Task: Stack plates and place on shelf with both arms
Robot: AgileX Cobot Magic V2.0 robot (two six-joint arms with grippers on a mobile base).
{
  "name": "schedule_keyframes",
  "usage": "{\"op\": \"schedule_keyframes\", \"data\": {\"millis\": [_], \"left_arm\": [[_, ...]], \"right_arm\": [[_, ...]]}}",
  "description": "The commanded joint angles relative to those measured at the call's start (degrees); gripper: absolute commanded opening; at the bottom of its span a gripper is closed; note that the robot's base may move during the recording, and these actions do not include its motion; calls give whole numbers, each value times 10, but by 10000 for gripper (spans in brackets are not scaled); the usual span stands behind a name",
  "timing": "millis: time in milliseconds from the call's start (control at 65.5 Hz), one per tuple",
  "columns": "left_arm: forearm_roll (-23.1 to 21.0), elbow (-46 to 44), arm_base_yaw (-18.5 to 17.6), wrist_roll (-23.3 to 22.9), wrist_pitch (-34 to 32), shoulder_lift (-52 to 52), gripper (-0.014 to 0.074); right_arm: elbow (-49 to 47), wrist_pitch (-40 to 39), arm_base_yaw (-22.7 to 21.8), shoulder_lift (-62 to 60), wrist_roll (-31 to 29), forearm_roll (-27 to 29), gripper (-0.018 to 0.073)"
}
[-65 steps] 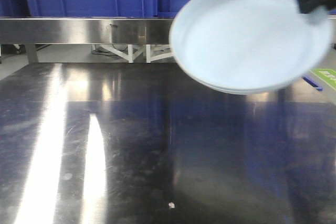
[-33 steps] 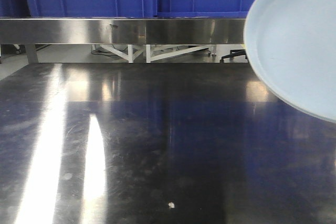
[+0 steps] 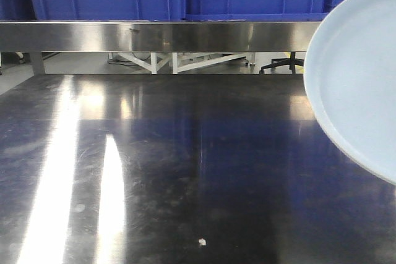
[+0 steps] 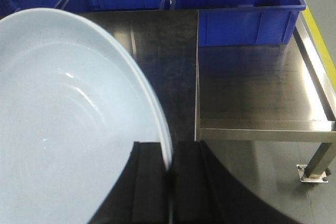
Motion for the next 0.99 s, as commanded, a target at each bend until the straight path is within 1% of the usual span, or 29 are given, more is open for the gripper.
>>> {"op": "schedule_keyframes", "data": {"millis": [0, 977], "left_arm": [[1, -15, -5, -2, -45, 2, 88], [1, -15, -5, -2, -45, 2, 88]], "right_arm": [[-17, -61, -4, 1, -2, 5, 57], [-17, -59, -4, 1, -1, 11, 57]]}}
